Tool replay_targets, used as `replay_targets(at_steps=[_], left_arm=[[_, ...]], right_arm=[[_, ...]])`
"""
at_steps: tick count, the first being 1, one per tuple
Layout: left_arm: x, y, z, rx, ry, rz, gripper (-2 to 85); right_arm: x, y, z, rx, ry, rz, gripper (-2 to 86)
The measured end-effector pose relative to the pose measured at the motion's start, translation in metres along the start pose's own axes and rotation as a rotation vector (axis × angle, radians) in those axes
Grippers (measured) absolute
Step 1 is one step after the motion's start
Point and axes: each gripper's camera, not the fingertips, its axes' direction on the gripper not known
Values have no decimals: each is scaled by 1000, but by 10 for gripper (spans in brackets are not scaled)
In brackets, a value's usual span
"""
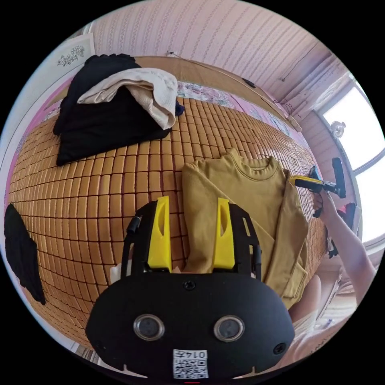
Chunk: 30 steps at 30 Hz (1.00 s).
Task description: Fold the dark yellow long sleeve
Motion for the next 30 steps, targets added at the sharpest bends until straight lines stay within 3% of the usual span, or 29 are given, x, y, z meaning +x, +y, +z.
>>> replay_targets(at_steps=[3, 6, 15, 19, 22, 26, 28, 30], left_arm=[[2, -18, 8, -29, -17, 22, 82], [5, -32, 4, -35, 18, 21, 42], [22, -47, -84, 240, 88, 85, 27], [29, 16, -132, 278, 162, 266, 33], [24, 97, -138, 210, 235, 365, 31], [-2, 210, -92, 19, 249, 217, -1], [-13, 242, -79, -17, 285, 105, -3], [-19, 261, -77, -3, 344, -5, -1]], right_arm=[[22, -12, -1, -54, -97, 13, 62], [44, -18, -27, 31, -140, 40, 50], [65, -13, -131, 239, -175, -52, 42], [54, 56, -185, 312, -274, -237, 39], [45, 138, -195, 267, -299, -345, 43], [62, 248, -140, 85, -393, -223, 76], [77, 282, -115, 1, -446, -96, 83], [84, 309, -107, 34, -468, 3, 86]])
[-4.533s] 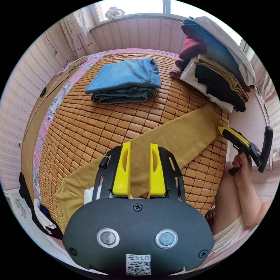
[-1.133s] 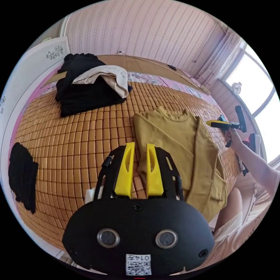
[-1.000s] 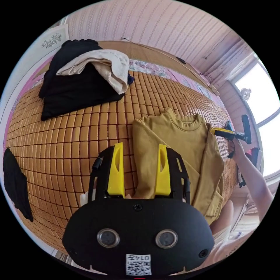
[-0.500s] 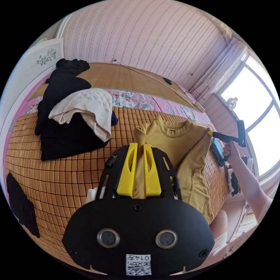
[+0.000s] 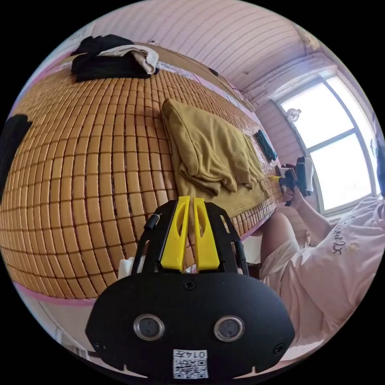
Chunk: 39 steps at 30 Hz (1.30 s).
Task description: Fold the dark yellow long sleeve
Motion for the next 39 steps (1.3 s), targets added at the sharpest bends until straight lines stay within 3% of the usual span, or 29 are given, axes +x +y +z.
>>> replay_targets(at_steps=[3, 5, 10, 13, 20, 27, 32, 39], left_arm=[[8, 7, 2, 87, 11, -102, 28], [20, -7, 10, 149, -79, -138, 64], [13, -47, 43, 148, -104, -253, 122], [19, -61, 64, 59, -179, -220, 65], [59, -55, 36, 120, -316, -52, -1], [52, -20, 21, 96, -53, -110, -9], [37, 8, 88, -35, -200, -158, -10], [61, 23, 117, -85, -533, -79, -10]], right_arm=[[-3, 18, -5, 104, 44, 88, 100], [-4, 13, -3, 166, 53, 133, 126], [3, -11, 18, 130, 119, 195, 114], [0, -20, 22, 101, 127, 184, 65], [-15, -24, -25, 206, -71, 175, 23], [-41, -25, -30, 58, -63, 241, 18], [-26, -20, 29, -90, 45, 324, 23], [-56, -26, 44, -71, 258, 326, 73]])
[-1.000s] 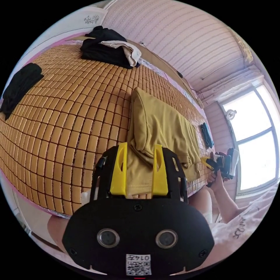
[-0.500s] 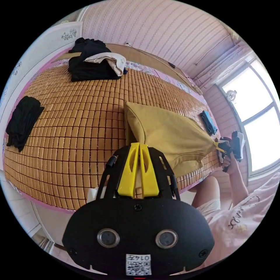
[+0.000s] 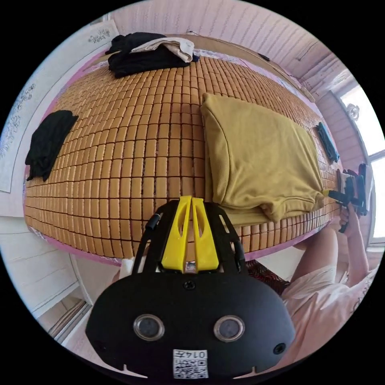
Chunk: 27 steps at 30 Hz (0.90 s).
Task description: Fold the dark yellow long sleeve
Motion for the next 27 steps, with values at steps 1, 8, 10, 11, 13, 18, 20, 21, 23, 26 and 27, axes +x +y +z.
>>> replay_targets(at_steps=[1, 8, 10, 11, 13, 18, 20, 21, 23, 26, 27], left_arm=[[10, 5, -10, 45, -32, 36, -10], [147, 14, 7, 167, 199, 454, -10], [181, 21, 29, 151, 219, 495, -10], [198, 26, 43, 131, 218, 519, -10], [214, 36, 60, 126, 202, 552, -10], [224, 63, 94, 135, 165, 597, -10], [223, 68, 99, 112, 194, 591, -10], [224, 70, 101, 113, 196, 595, -10], [225, 79, 106, 124, 199, 607, -10], [227, 92, 112, 138, 192, 621, -10], [228, 93, 113, 138, 189, 624, -10]], right_arm=[[-9, 1, -9, 31, 75, -12, 78], [-202, -49, 11, 143, 273, -643, 6], [-252, -71, 37, 146, 346, -786, 0], [-279, -89, 60, 92, 415, -845, -3], [-307, -113, 90, 8, 485, -899, -6], [-318, -154, 161, -219, 573, -898, -5], [-331, -166, 161, -328, 576, -892, -6], [-336, -168, 158, -347, 577, -898, -6], [-351, -179, 147, -342, 570, -910, -6], [-349, -196, 171, -393, 611, -885, -6], [-344, -199, 181, -418, 609, -872, -6]])
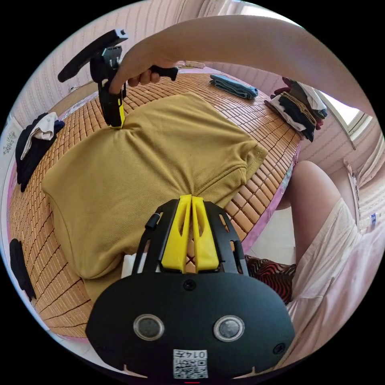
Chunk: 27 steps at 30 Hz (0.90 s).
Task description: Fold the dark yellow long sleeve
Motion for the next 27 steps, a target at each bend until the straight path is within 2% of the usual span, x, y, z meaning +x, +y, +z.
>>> replay_targets(at_steps=[6, 10, 11, 14, 16, 18, 20, 24, 26, 27], left_arm=[[10, 11, 8, -22, 21, 30, -9], [23, 37, -15, 155, 139, 122, -7], [26, 42, -21, 195, 152, 129, -5], [37, 48, -26, 279, 153, 121, 8], [44, 49, -25, 370, 162, 110, 39], [55, 44, -19, 386, 156, 144, 74], [71, 34, -7, 379, 118, 188, 102], [101, 17, 13, 325, 80, 250, 135], [123, 10, 24, 292, 84, 332, 153], [129, 9, 28, 284, 74, 351, 159]], right_arm=[[24, 7, 2, -4, -113, 29, -8], [44, 114, -21, 388, -357, 154, -8], [41, 159, -17, 462, -344, 192, -7], [29, 267, 14, 520, -270, 315, -3], [19, 324, 37, 542, -320, 346, 4], [12, 368, 63, 509, -373, 438, 49], [15, 408, 101, 421, -437, 630, 127], [20, 439, 137, 447, -535, 716, 129], [30, 456, 146, 462, -568, 748, 56], [33, 461, 147, 475, -592, 755, 52]])
